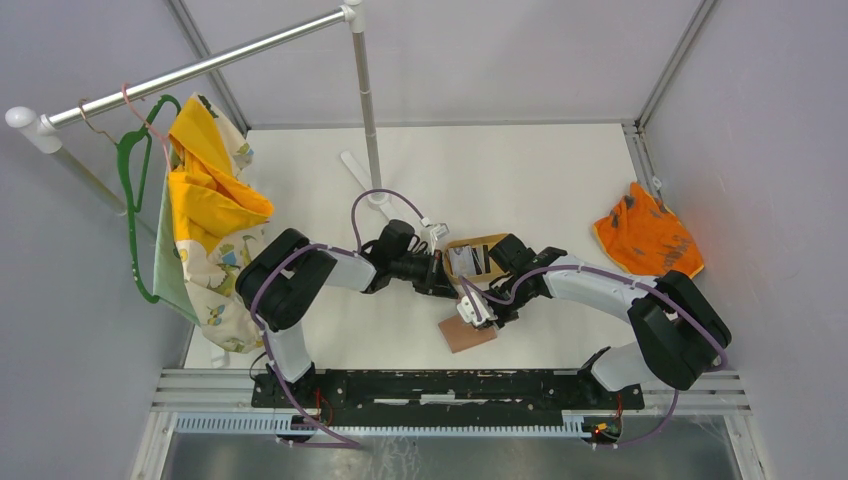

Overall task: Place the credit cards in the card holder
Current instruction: Close the card holder at the center of the board.

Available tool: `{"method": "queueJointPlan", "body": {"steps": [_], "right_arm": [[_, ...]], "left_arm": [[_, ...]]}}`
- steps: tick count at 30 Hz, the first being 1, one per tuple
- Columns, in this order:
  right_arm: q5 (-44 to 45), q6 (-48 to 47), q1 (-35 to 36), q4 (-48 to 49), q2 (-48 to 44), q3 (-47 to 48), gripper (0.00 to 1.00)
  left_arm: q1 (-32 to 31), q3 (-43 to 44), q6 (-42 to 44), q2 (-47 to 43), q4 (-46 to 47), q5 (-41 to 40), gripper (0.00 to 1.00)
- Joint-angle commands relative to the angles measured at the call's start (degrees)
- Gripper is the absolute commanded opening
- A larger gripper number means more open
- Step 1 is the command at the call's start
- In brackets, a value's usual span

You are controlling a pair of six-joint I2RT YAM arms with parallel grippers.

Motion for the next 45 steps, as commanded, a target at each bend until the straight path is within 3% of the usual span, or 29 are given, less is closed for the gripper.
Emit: {"method": "queueJointPlan", "body": {"steps": [1, 10, 19, 26, 35, 45], "right_arm": [[2.82, 0.11, 1.04, -0.51, 1.85, -0.25, 0.16], [3.5, 2.06, 1.19, 0.88, 1.94, -0.39, 0.16], [3.91, 5.34, 1.19, 2.49, 2.13, -0.17, 0.16], [6.5, 6.48, 1.11, 2.52, 2.3, 0.32, 0.16], [6.34, 7.16, 0.91, 2.57, 1.79, 0.67, 0.16], [2.78, 6.23, 0.76, 1.76, 0.8, 0.93, 0.16]], "left_arm": [[0.16, 0.47, -1.56, -0.73, 3.02, 2.67, 0.02], [-1.02, -1.94, 2.21, -5.84, 1.19, 4.38, 0.02], [-7.36, -1.43, 9.87, -9.97, -9.13, -4.55, 0.02], [-8.65, -3.71, 12.14, -15.5, -11.22, -11.14, 0.02], [-15.05, -1.69, 17.19, -17.54, -18.37, -21.17, 0.02], [-17.14, -0.39, 18.5, -17.25, -20.63, -23.35, 0.02]]}}
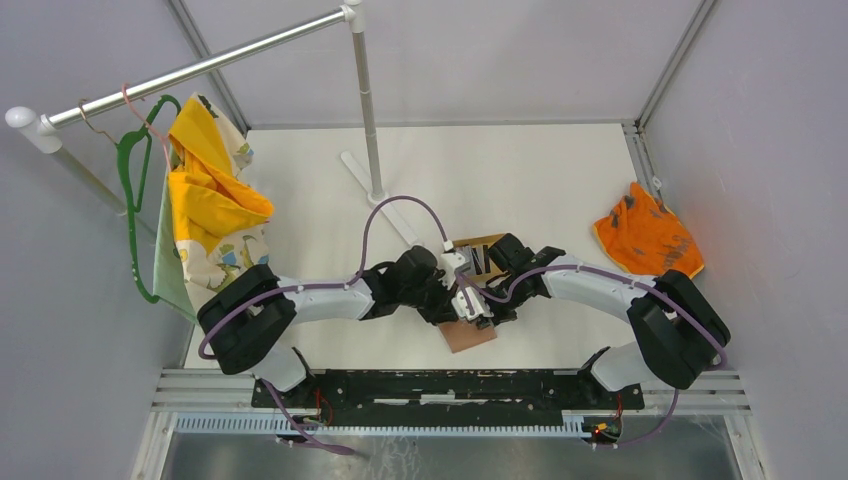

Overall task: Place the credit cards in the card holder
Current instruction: Close the card holder at the center of the board.

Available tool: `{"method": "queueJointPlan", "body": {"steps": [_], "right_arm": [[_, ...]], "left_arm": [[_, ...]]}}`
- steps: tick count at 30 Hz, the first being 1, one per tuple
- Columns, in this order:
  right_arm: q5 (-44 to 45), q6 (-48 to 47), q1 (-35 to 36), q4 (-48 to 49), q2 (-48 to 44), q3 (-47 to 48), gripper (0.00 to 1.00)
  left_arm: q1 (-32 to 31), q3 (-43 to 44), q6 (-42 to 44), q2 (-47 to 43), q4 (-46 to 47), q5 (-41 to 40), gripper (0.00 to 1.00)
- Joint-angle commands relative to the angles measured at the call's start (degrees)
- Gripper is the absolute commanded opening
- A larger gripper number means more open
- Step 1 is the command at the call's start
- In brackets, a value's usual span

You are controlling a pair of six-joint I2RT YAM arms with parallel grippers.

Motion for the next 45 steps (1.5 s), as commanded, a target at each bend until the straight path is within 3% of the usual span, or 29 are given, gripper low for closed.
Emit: {"method": "queueJointPlan", "body": {"steps": [1, 14, 26, 31, 36, 45], "right_arm": [[1.14, -0.73, 0.22, 0.9, 0.5, 0.26, 0.17], [-6.54, -7.04, -0.45, 0.04, -6.01, -1.44, 0.22], [-6.91, -6.95, -0.47, 8.85, -13.04, -7.42, 0.29], [-6.3, -8.0, -0.11, 12.15, -15.51, -10.48, 0.23], [-5.73, -16.27, 1.97, 8.58, -14.26, -11.59, 0.17], [-1.47, -13.01, 4.37, 12.03, -12.6, -12.01, 0.15]], "left_arm": [[-1.06, 1.79, 3.76, -0.88, -2.1, -0.63, 0.02], [-1.73, 2.1, 3.56, -0.28, -2.15, -0.73, 0.02], [-1.76, 0.96, 2.78, -2.48, -0.47, -1.15, 0.02], [-2.16, 0.46, 3.34, -3.69, -0.33, -1.46, 0.02], [-2.36, 0.77, 3.15, -4.22, -1.1, -3.92, 0.02], [-2.51, 1.52, 3.35, -5.6, -3.84, -4.89, 0.02]]}}
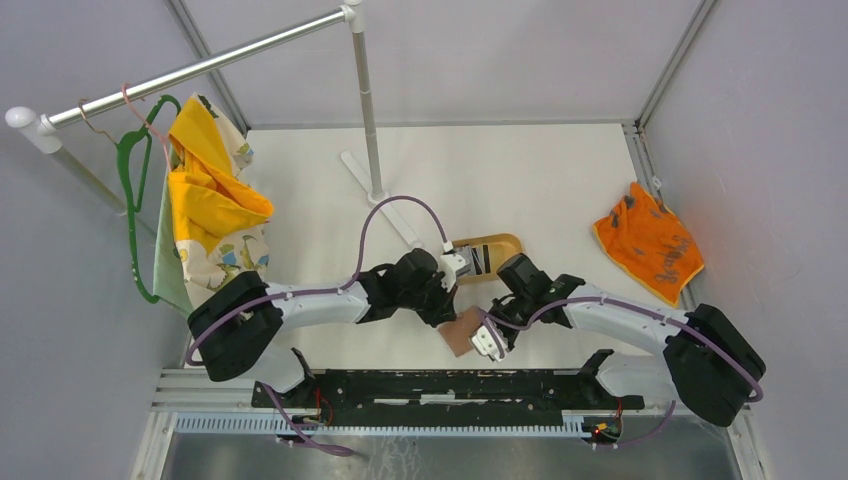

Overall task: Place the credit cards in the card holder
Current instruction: Close the card holder at the center of the board.

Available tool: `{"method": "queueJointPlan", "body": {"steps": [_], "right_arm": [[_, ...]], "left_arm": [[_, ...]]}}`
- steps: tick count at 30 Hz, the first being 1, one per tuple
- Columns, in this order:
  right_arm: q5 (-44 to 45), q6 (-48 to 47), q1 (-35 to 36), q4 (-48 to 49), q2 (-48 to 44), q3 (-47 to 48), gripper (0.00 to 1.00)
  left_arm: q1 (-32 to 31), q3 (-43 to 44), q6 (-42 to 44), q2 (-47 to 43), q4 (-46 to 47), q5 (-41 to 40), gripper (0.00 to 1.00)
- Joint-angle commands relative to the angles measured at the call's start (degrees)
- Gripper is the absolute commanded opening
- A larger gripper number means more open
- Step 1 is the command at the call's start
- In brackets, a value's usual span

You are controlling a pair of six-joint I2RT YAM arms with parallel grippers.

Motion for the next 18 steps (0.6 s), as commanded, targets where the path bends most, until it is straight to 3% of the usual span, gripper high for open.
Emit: {"method": "queueJointPlan", "body": {"steps": [1, 18], "right_arm": [[2.23, 1.37, 0.66, 3.19, 0.59, -0.39, 0.15], [5.64, 6.23, 1.01, 5.66, 2.41, 0.17, 0.14]], "left_arm": [[-0.7, 1.15, 2.49, -2.44, -0.44, -0.02, 0.02], [-2.86, 2.76, 2.4, 1.65, -0.7, 1.24, 0.02]]}}
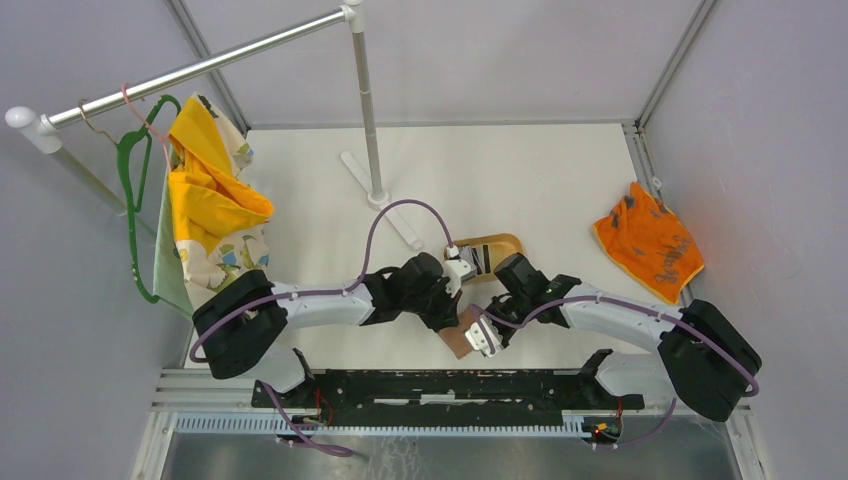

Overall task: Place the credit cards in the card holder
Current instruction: Close the card holder at the center of the board.

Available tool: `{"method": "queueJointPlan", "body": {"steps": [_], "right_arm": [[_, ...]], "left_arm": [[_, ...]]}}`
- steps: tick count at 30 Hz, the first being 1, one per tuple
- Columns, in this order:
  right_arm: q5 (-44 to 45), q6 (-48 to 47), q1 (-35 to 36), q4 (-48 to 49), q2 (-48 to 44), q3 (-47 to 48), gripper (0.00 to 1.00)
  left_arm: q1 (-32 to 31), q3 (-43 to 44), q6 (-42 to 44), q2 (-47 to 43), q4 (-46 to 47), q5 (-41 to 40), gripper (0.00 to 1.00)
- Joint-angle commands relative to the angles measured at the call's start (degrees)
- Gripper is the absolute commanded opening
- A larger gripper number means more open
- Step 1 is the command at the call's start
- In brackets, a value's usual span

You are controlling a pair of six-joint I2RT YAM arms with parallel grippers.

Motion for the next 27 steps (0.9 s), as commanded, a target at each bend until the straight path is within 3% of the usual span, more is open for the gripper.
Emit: {"method": "queueJointPlan", "body": {"steps": [1, 27], "right_arm": [[1.73, 1.23, 0.25, 1.76, 0.72, 0.29, 0.15], [4.7, 7.0, 0.29, 5.44, 0.79, 0.65, 0.16]], "left_arm": [[-1.19, 2.4, 2.4, 1.81, 0.28, 1.34, 0.02], [-3.52, 3.22, 2.53, 0.6, -4.63, -0.81, 0.02]]}}
